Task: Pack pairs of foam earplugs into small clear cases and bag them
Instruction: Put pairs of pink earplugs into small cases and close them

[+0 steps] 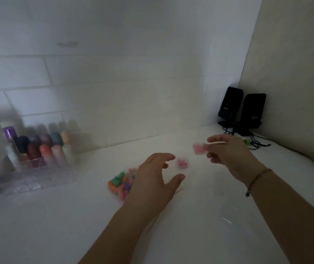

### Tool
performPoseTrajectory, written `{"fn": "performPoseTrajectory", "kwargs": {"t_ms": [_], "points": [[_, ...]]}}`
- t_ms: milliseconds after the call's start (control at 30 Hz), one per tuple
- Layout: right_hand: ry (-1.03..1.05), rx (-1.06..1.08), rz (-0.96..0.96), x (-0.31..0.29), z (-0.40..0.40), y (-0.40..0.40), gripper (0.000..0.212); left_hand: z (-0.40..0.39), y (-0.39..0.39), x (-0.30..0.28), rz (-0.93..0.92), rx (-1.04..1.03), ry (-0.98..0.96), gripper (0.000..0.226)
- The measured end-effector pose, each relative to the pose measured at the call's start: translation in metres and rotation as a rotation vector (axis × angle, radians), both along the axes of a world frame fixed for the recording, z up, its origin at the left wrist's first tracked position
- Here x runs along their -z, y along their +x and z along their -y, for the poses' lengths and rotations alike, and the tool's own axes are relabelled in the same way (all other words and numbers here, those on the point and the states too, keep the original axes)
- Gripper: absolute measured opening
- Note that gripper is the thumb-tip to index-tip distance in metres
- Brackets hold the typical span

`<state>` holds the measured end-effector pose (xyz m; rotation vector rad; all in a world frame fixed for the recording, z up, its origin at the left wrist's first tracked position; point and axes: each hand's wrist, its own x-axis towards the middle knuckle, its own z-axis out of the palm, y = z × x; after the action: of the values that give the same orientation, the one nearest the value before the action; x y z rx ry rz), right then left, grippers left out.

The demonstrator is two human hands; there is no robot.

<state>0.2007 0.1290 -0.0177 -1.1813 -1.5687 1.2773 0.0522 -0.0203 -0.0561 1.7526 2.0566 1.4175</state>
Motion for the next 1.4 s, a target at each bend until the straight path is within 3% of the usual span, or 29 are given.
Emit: {"fn": "performPoseTrajectory", "kwargs": {"t_ms": [100, 200, 400, 467, 567, 667, 833, 967, 1033, 1133, 1267, 1400], "points": [[-0.045, 0.031, 0.250, 0.019, -0.033, -0.017, 0.026, -0.001, -0.002, 0.001, -0.040, -0.057, 0.019, 0.031], [-0.061, 0.063, 0.366, 0.037, -0.045, -0.031, 0.018, 0.000, -0.003, 0.001, -0.099, -0.048, 0.002, 0.029], [0.123, 0.050, 0.557, 0.033, -0.045, -0.028, 0.014, 0.001, -0.001, 0.001, -0.161, 0.024, -0.017, 0.025], [0.275, 0.038, 0.685, 0.025, -0.037, -0.015, 0.016, 0.001, -0.001, 0.001, -0.143, 0.020, -0.013, 0.023], [0.428, -0.126, 1.072, 0.013, -0.010, 0.014, 0.033, 0.000, 0.000, 0.002, -0.121, 0.020, 0.004, 0.020], [0.412, -0.205, 1.227, 0.016, 0.022, 0.032, 0.050, 0.000, 0.000, 0.003, -0.100, 0.013, 0.034, 0.018], [0.499, -0.208, 1.119, 0.025, 0.041, 0.036, 0.035, 0.002, 0.003, 0.000, -0.022, 0.006, 0.038, 0.013], [0.597, -0.198, 1.120, 0.030, 0.050, 0.041, 0.038, 0.005, 0.005, -0.004, 0.046, 0.026, 0.058, 0.005], [0.692, -0.174, 0.977, 0.026, 0.058, 0.045, 0.040, 0.006, 0.006, -0.006, 0.110, 0.032, 0.058, 0.003], [0.890, -0.187, 0.659, 0.012, 0.083, 0.044, 0.039, 0.008, 0.011, -0.014, 0.465, 0.204, -0.069, 0.017], [1.079, -0.282, 0.371, 0.010, 0.104, 0.038, 0.020, 0.013, 0.014, -0.019, 0.924, 0.571, -0.273, 0.049], [1.186, -0.207, 0.226, 0.021, 0.104, 0.036, 0.014, 0.014, 0.012, -0.018, 1.272, 0.764, -0.226, 0.045]]}}
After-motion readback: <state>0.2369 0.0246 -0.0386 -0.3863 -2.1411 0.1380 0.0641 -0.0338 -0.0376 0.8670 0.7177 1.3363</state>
